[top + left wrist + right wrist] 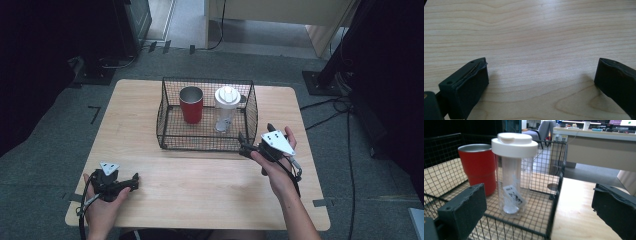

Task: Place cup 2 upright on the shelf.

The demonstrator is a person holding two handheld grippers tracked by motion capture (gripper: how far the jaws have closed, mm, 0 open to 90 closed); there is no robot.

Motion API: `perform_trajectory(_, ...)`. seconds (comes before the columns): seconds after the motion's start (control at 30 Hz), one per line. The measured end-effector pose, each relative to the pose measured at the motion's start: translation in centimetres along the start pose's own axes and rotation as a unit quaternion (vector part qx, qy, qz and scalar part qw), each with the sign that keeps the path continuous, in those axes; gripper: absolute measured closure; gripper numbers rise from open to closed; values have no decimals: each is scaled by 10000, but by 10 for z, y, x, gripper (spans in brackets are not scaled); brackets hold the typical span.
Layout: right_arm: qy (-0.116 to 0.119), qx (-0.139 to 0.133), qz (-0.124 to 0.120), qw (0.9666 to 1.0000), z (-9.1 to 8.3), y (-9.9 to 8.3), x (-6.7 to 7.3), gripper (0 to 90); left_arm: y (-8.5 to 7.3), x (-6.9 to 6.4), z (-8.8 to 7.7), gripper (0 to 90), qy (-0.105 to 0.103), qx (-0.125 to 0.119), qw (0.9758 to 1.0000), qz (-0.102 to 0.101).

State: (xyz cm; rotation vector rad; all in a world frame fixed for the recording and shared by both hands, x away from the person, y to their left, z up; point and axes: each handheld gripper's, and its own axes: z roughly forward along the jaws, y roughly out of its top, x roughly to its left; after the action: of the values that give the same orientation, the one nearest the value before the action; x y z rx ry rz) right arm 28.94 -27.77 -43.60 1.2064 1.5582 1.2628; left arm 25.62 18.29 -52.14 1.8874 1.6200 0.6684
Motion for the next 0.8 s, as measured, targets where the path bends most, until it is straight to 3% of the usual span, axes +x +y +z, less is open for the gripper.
perform_trajectory(0.53, -260, 331, 256, 9988, -33, -50, -35, 0, 0, 0, 0, 0, -1, -1, 10000, 4)
perform_trajectory(0.8, -554, 569, 374, 9961, -50, -79, -58, 0, 0, 0, 0, 0, 0, 2, 10000, 6)
